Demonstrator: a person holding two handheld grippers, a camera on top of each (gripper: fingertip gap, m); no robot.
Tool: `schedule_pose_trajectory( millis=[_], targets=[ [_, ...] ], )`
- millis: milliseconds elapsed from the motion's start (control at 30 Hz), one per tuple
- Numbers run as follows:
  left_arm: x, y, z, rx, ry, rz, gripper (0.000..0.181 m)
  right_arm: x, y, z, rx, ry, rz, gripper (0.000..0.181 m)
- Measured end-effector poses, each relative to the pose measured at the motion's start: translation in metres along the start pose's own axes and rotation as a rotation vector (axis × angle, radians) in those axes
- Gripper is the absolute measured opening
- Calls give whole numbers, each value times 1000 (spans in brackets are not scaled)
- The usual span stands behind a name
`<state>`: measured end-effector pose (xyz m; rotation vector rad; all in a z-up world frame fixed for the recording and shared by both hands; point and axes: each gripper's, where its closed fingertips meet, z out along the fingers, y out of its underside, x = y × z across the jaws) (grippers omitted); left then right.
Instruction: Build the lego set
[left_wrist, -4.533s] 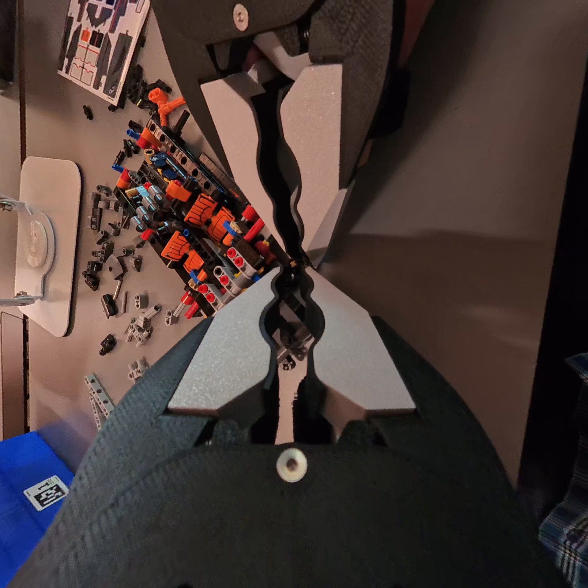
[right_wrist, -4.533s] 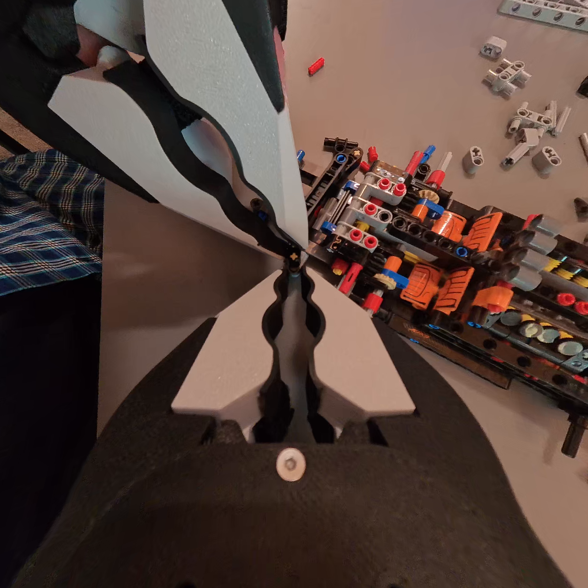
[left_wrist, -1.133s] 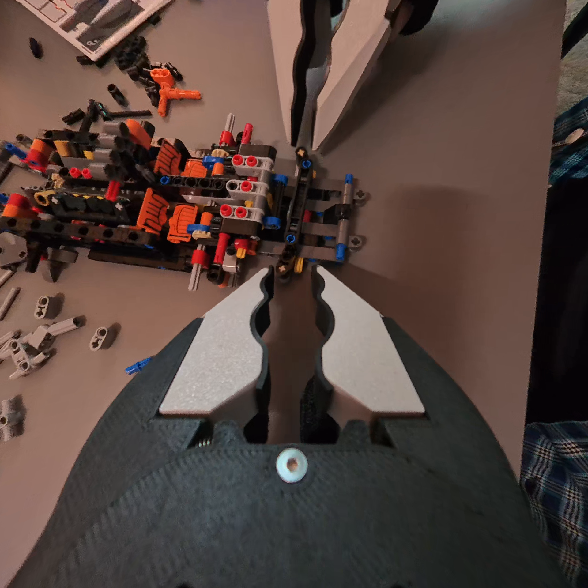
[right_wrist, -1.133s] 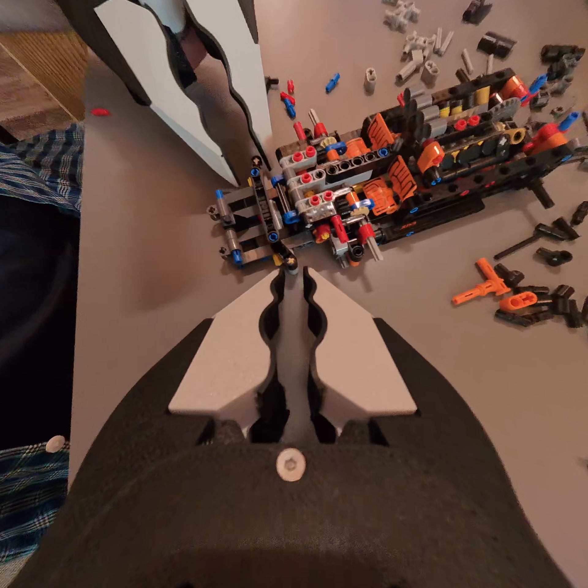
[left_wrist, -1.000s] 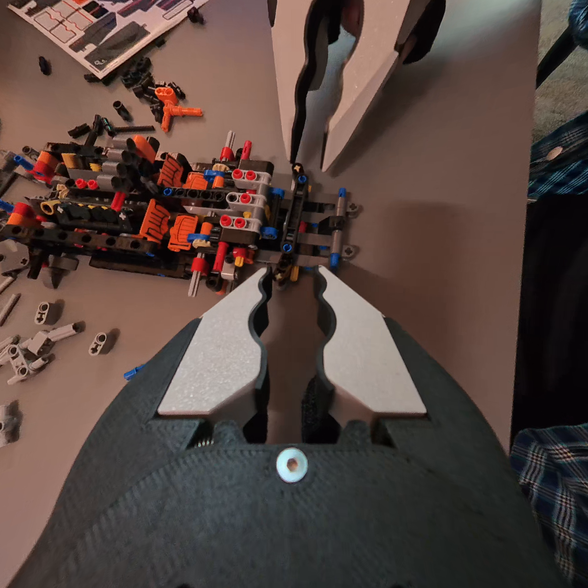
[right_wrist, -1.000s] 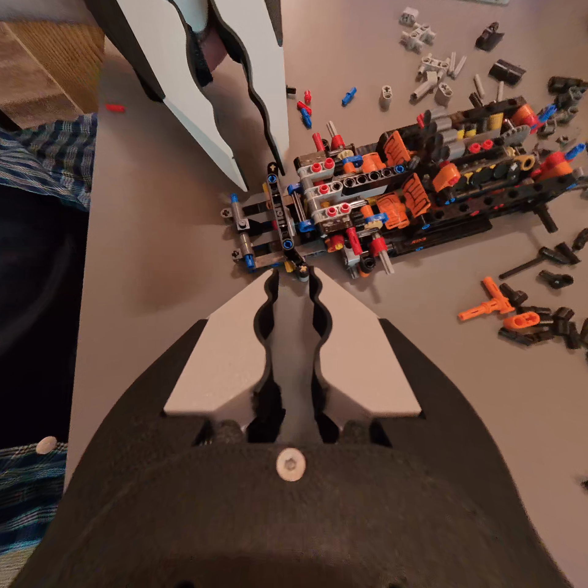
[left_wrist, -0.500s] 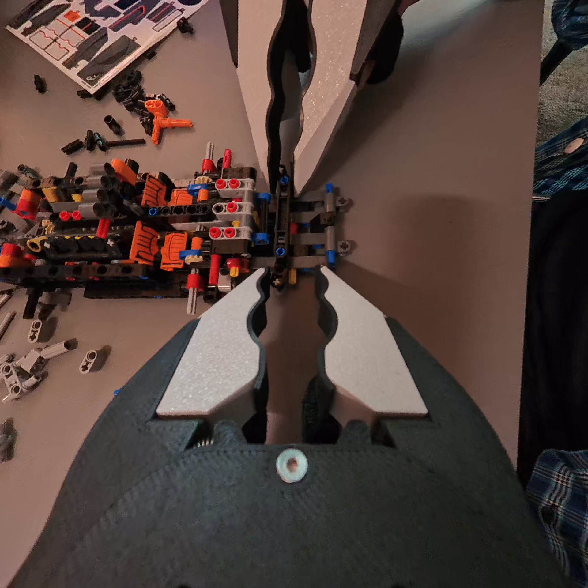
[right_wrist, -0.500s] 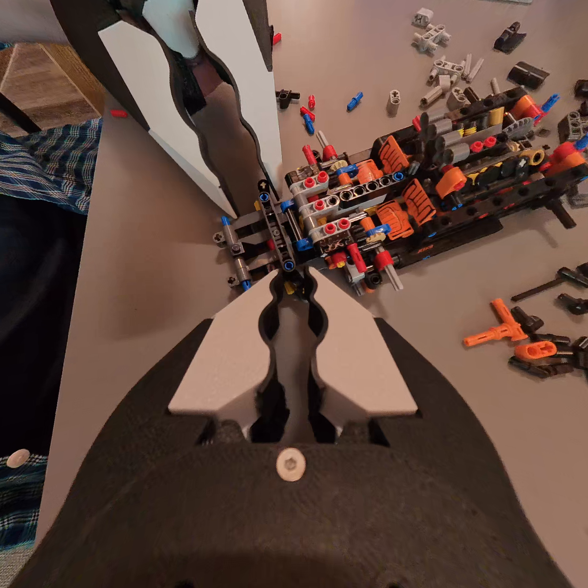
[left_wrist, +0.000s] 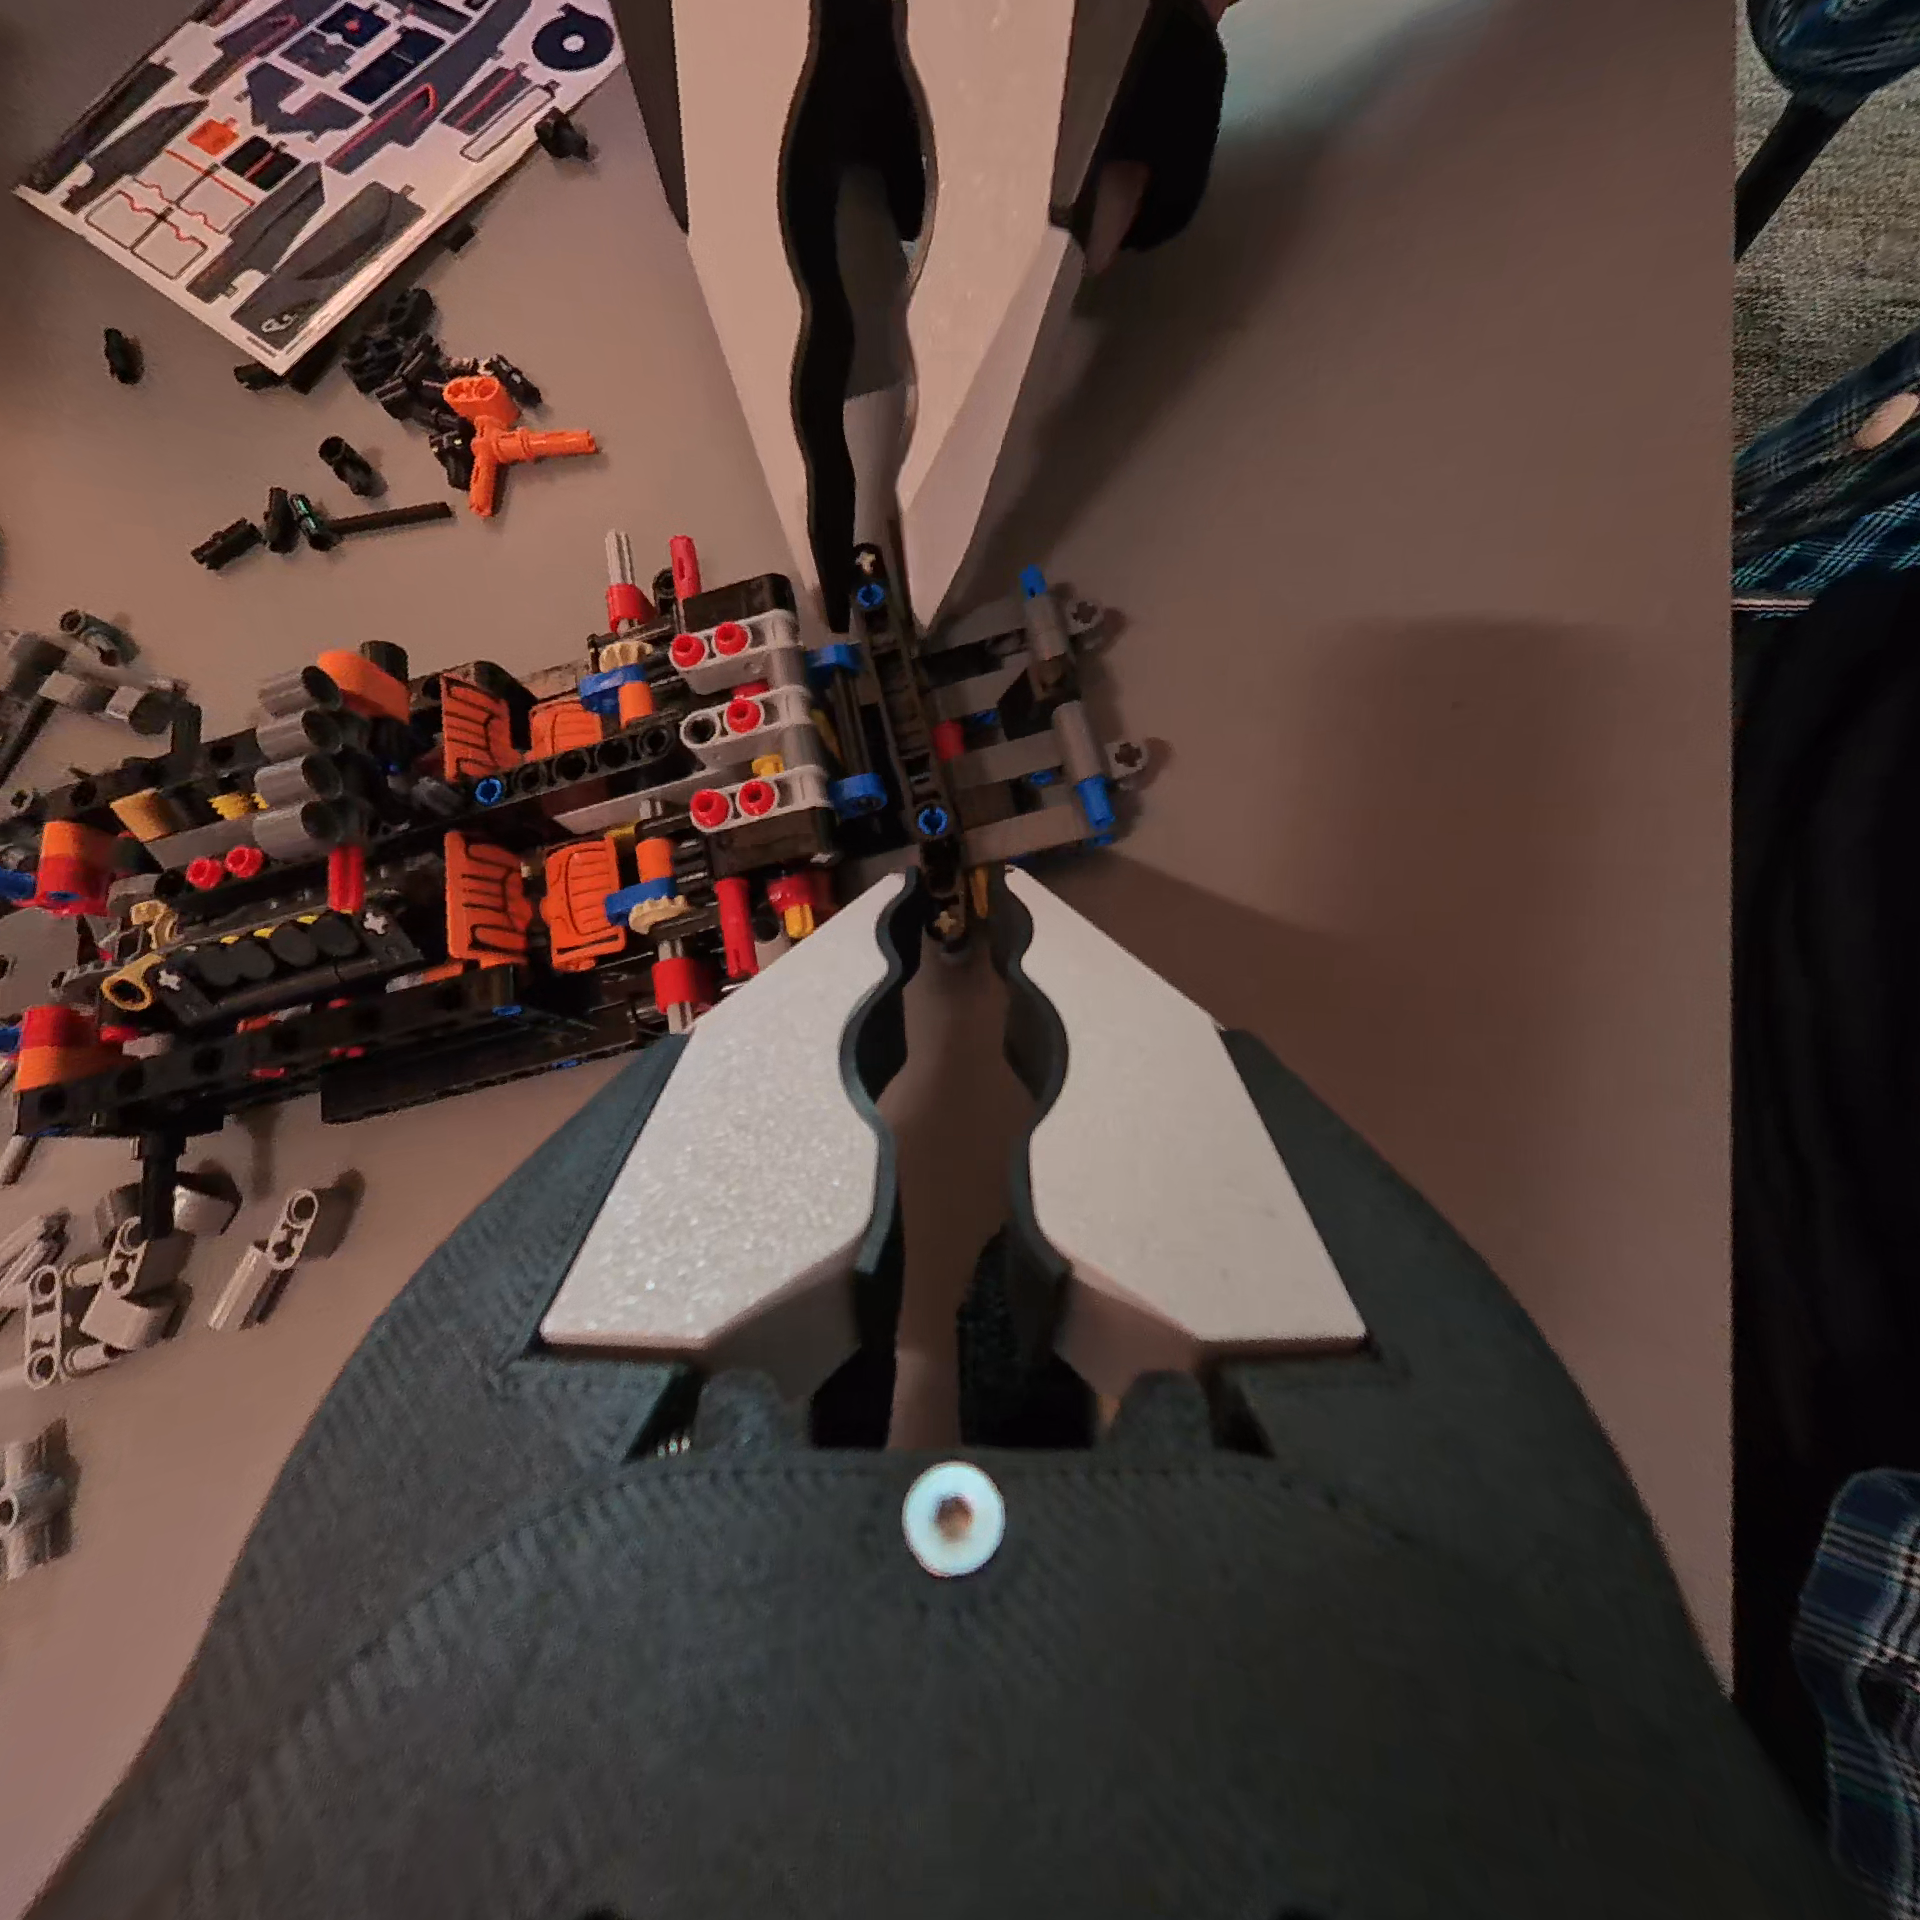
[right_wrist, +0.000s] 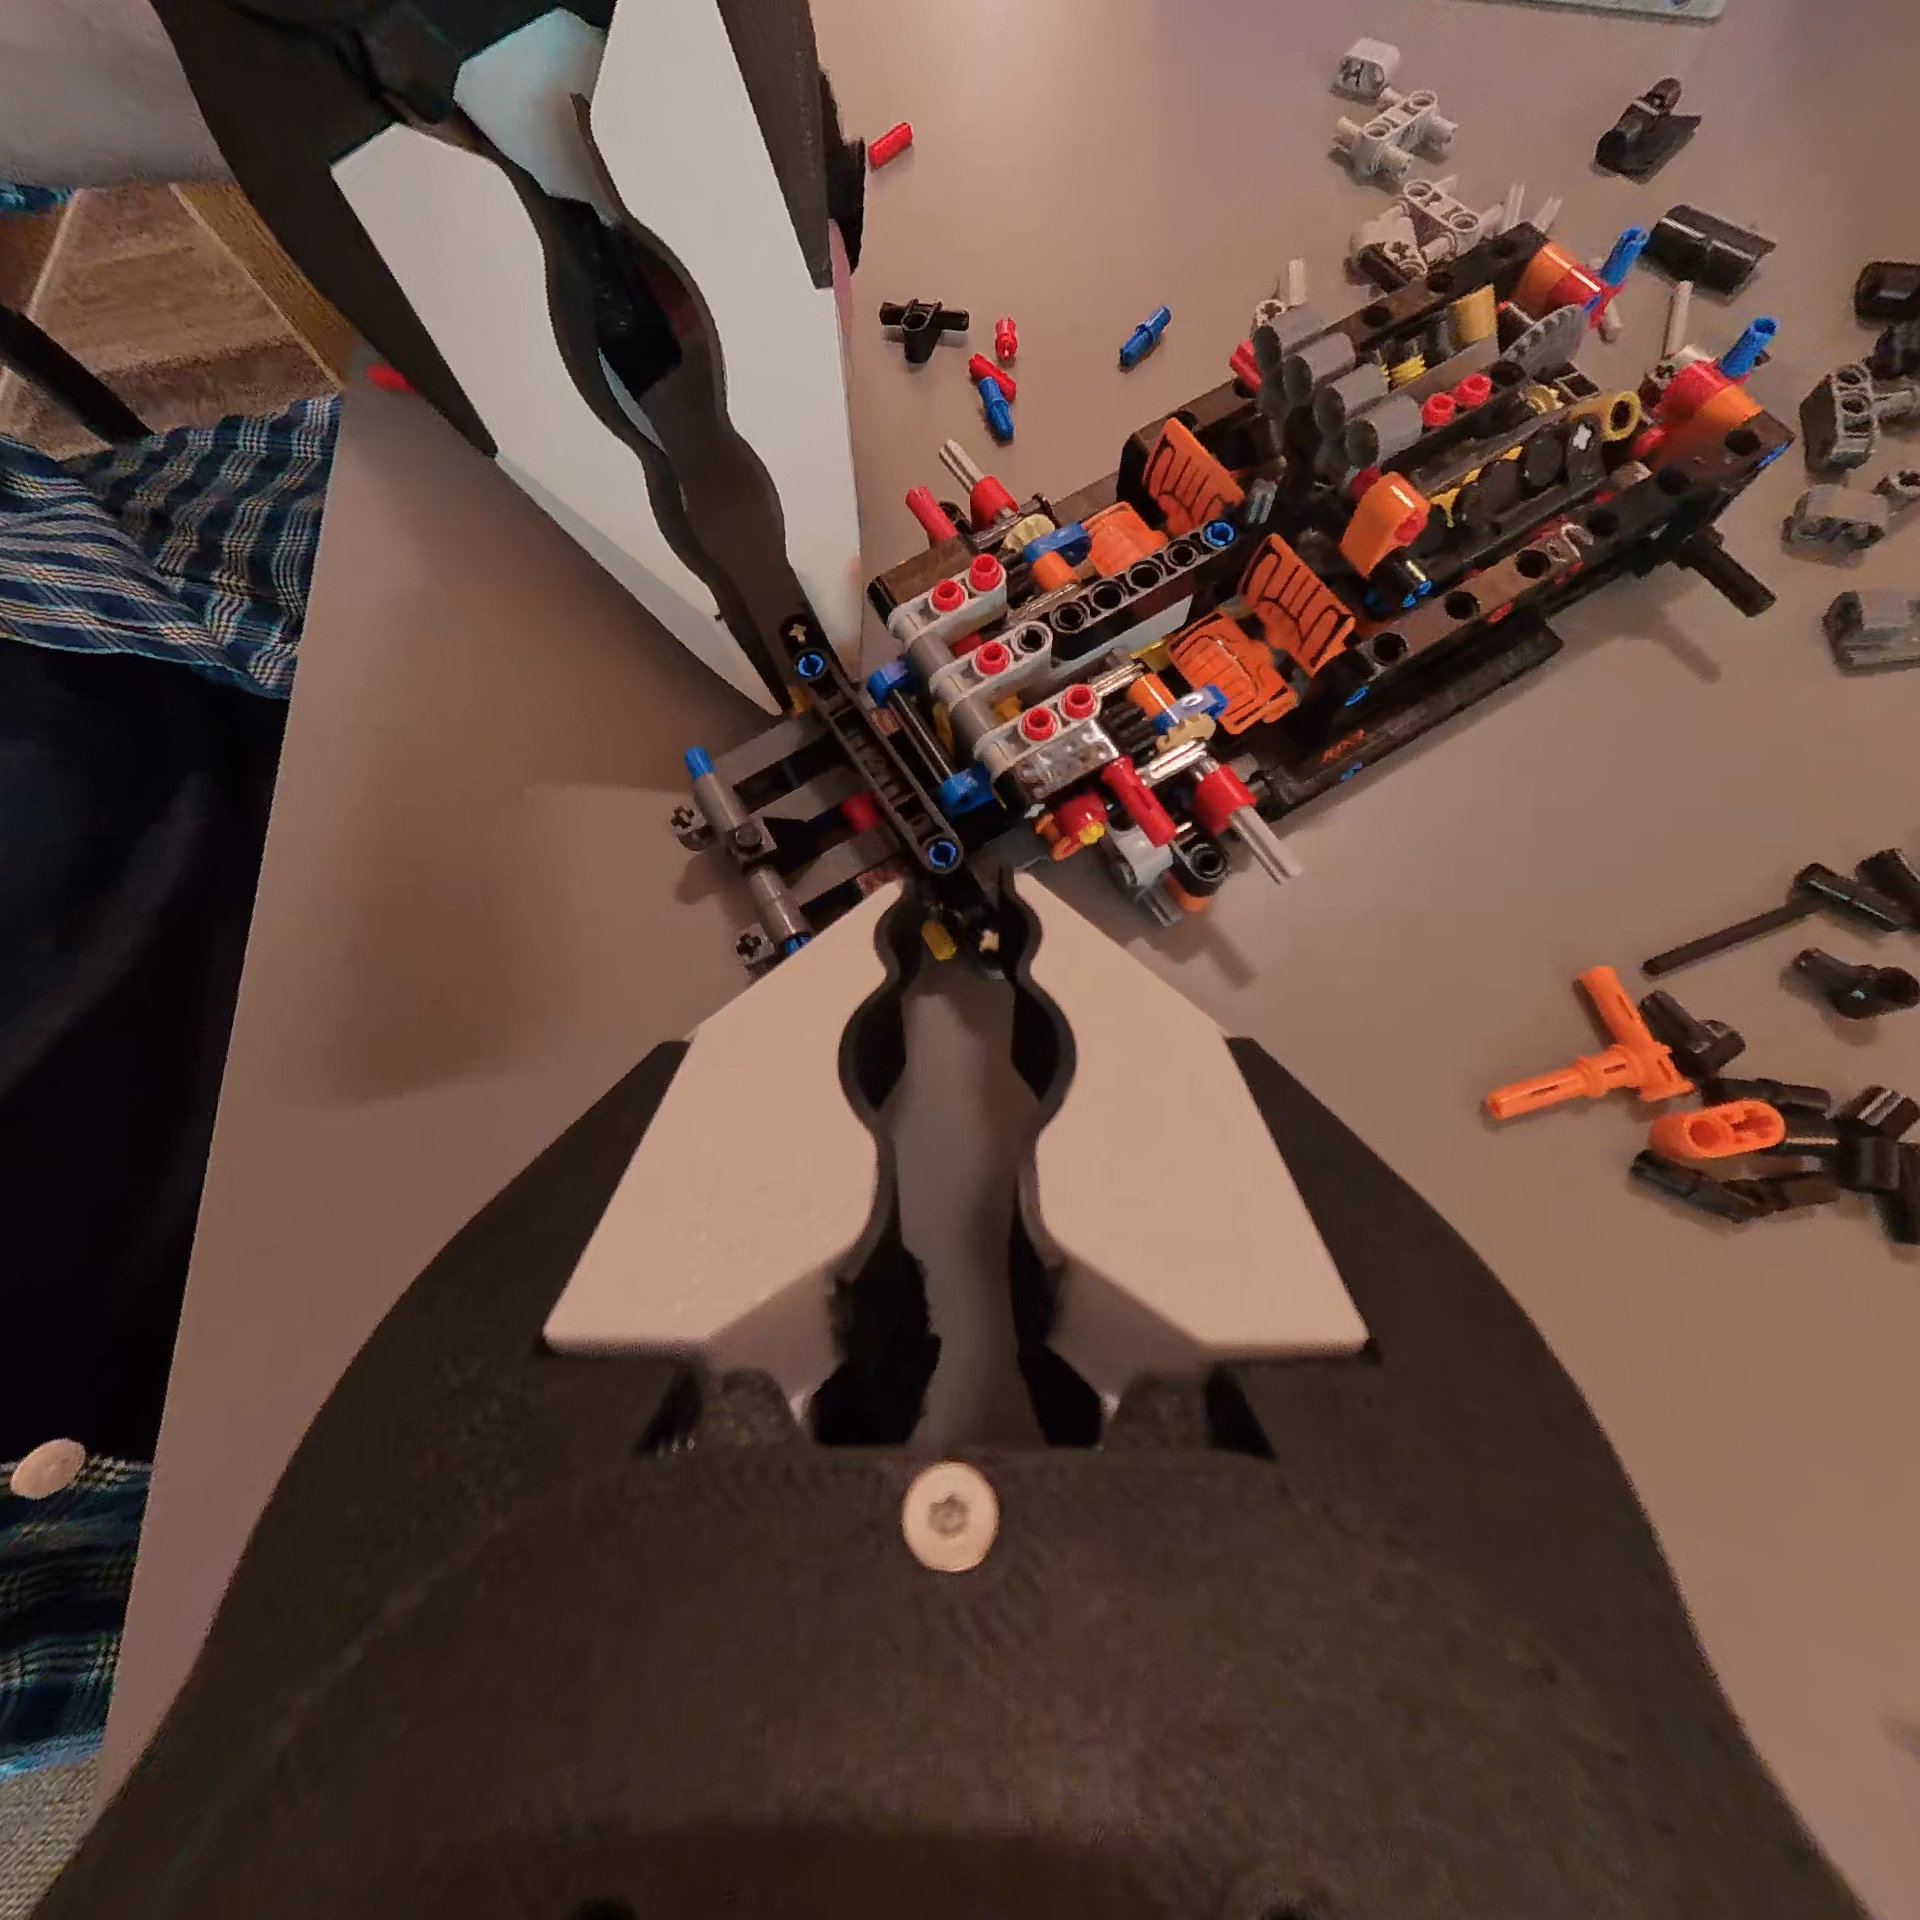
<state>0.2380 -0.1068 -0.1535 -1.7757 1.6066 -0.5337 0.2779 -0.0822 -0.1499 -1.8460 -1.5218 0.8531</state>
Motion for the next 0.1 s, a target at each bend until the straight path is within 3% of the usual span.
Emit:
schedule_pose_trajectory(
  millis=[33, 100],
  targets=[
    [0, 0, 0, -1, 6, -1, 12, 1, 2, -2, -2, 3, -2, 13],
    [0, 2, 0, -13, 10, 10, 12, 3, 6, -5, -14, 1, 11, 17]
  ],
)
